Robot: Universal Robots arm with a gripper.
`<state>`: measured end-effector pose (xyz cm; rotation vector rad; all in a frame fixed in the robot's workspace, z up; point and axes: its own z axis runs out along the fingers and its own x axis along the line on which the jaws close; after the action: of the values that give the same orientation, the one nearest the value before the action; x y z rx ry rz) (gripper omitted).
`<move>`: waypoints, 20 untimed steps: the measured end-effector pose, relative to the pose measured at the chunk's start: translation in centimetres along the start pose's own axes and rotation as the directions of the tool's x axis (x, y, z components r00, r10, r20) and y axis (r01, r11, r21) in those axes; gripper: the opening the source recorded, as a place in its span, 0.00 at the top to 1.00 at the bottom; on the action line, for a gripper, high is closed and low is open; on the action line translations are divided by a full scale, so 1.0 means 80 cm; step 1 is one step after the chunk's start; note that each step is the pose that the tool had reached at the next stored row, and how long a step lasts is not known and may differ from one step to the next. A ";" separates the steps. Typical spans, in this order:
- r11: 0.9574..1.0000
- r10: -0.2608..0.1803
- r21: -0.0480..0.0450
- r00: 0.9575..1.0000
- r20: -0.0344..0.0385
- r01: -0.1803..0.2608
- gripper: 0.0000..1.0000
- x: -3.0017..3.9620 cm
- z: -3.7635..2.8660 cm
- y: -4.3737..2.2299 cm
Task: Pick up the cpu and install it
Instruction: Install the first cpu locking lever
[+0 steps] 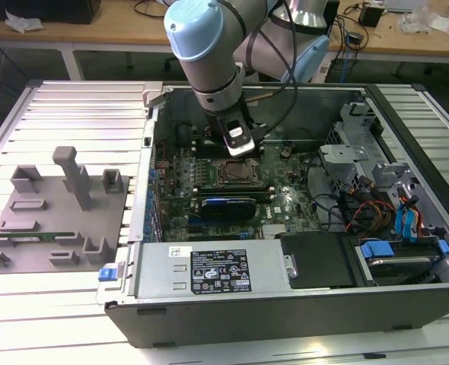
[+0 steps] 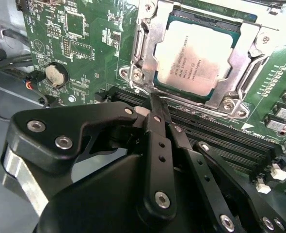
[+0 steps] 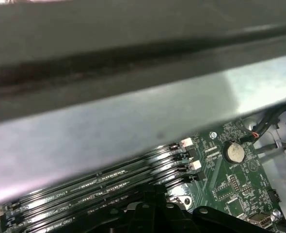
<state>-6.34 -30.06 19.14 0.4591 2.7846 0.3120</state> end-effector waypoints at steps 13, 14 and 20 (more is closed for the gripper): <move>1.000 0.026 0.008 1.000 0.007 -0.026 0.89 -0.0028 -0.0006 -0.0001; 1.000 0.028 0.008 1.000 0.008 -0.028 0.89 -0.0031 -0.0013 -0.0002; 0.999 0.032 0.008 0.999 0.008 -0.032 0.89 -0.0039 -0.0039 0.0002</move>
<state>-6.15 -30.20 19.51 0.5064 2.7738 0.3054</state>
